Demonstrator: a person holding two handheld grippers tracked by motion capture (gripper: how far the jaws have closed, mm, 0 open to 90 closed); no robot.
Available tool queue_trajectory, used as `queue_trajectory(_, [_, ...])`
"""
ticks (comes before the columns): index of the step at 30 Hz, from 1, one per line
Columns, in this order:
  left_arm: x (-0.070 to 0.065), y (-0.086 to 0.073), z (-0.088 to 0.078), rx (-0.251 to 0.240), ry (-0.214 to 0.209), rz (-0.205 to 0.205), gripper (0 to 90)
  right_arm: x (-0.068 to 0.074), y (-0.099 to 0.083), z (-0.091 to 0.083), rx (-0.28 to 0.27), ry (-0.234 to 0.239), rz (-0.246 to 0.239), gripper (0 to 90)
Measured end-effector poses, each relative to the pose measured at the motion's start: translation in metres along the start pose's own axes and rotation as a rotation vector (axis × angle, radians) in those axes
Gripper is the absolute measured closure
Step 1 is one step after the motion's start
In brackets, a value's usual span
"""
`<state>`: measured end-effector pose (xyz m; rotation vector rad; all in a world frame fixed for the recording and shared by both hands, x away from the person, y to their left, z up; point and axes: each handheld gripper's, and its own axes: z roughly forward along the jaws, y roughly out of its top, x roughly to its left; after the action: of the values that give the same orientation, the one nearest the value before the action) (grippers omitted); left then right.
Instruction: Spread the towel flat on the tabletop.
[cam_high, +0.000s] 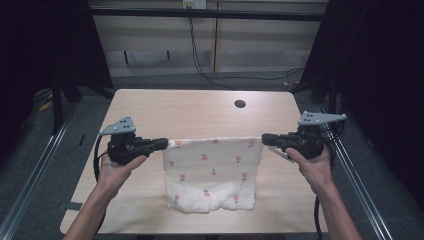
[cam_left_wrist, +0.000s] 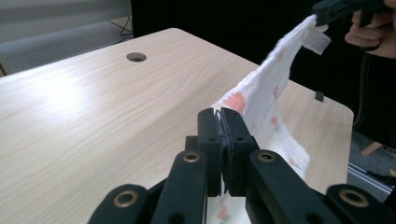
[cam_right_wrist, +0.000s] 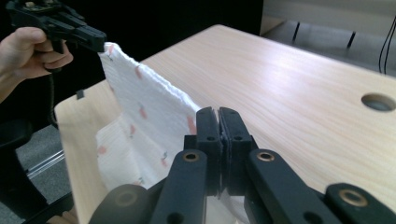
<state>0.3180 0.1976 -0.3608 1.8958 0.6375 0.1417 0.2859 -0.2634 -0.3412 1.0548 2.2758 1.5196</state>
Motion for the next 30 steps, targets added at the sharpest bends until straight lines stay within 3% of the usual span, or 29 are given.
queue_trajectory(4, [0.01, -0.001, 0.014, 0.012, 0.016, -0.004, 87.9, -0.01, -0.001, 0.014, 0.024, -0.025, 0.001, 88.2])
queue_trajectory(13, [0.041, -0.016, 0.04, 0.038, 0.025, -0.085, 87.7, -0.04, -0.006, 0.042, 0.058, -0.035, 0.044, 88.2])
queue_trajectory(18, [0.053, -0.022, 0.051, 0.081, 0.042, -0.08, 87.6, -0.053, -0.012, 0.057, 0.054, -0.022, 0.042, 87.9])
queue_trajectory(24, [0.069, -0.026, 0.065, 0.054, 0.054, -0.126, 87.3, -0.071, -0.017, 0.078, 0.053, -0.035, 0.064, 87.9])
queue_trajectory(30, [0.084, -0.024, 0.081, 0.05, 0.084, -0.156, 85.5, -0.084, -0.019, 0.092, 0.071, -0.09, 0.084, 88.0])
